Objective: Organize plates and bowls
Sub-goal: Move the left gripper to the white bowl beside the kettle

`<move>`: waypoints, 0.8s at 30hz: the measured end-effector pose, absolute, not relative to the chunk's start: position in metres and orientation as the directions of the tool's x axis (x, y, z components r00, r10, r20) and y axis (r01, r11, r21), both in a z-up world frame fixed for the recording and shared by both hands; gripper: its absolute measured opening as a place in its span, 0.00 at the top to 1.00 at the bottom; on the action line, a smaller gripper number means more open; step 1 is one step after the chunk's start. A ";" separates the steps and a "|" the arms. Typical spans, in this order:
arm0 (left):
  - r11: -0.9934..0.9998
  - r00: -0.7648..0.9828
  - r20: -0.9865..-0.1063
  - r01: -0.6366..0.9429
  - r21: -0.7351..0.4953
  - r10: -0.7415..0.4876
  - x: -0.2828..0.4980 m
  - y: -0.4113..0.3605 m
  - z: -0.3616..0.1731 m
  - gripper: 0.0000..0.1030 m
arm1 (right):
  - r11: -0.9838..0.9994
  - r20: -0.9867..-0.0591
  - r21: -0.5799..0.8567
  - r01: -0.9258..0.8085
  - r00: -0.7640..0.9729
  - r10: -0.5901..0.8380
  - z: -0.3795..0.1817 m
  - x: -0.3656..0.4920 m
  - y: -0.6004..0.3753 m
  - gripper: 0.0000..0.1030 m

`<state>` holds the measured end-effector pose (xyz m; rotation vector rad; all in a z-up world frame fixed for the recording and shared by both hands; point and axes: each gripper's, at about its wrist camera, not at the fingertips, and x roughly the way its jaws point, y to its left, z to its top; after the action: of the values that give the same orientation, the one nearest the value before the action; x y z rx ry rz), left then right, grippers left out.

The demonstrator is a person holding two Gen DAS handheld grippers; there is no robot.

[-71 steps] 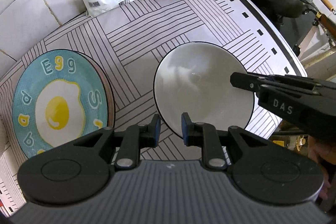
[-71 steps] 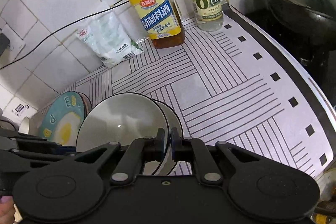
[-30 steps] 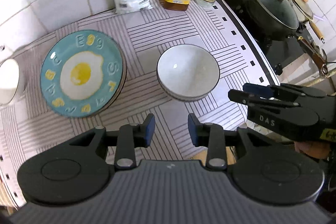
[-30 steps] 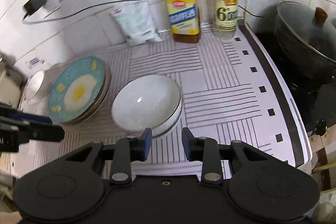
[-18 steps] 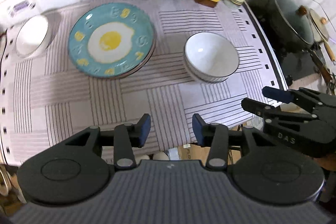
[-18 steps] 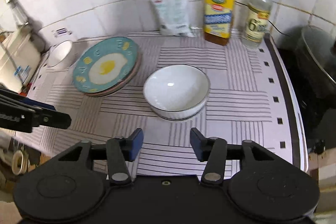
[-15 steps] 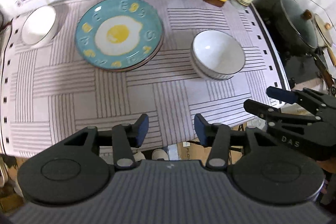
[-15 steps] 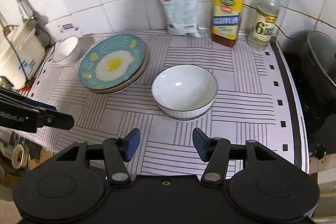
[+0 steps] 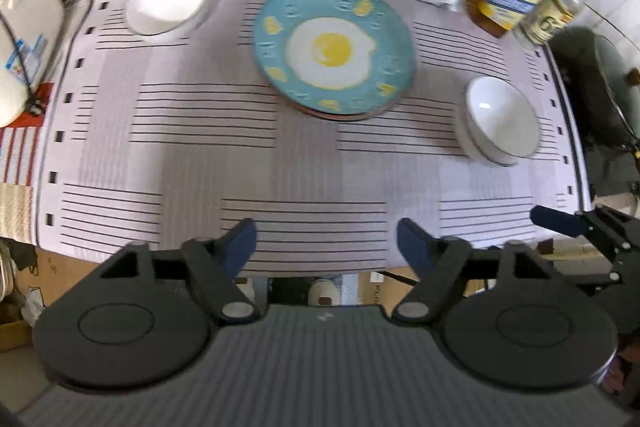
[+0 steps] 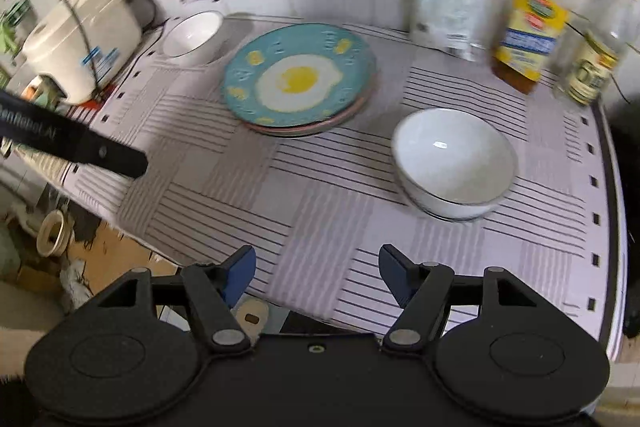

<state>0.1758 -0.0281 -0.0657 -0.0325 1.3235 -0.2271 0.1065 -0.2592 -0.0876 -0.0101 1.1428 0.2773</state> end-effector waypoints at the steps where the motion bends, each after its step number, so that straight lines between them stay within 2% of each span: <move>1: 0.980 0.224 -0.960 0.145 -0.139 -0.170 0.177 -0.020 -0.068 0.22 | 0.967 -0.897 0.131 -0.217 0.389 0.209 -0.087 0.108 -0.253 0.29; 13: 0.988 0.189 -0.974 0.119 -0.101 -0.122 0.224 0.099 -0.090 0.20 | 0.954 -0.862 0.221 -0.202 0.416 0.288 -0.079 0.145 -0.165 0.29; 18: 0.988 0.198 -0.973 0.120 -0.099 -0.122 0.256 0.138 -0.093 0.20 | 0.894 -0.781 0.430 -0.128 0.445 0.439 -0.077 0.179 -0.137 0.29; 24: 0.989 0.319 -0.943 0.138 -0.054 -0.096 0.292 0.162 -0.082 0.20 | 0.866 -0.701 0.484 -0.123 0.538 0.468 -0.069 0.208 -0.100 0.29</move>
<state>0.2922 0.1617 -0.0823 0.0383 1.2371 -0.1541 0.2085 -0.1002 -0.0686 0.4043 0.9434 0.3631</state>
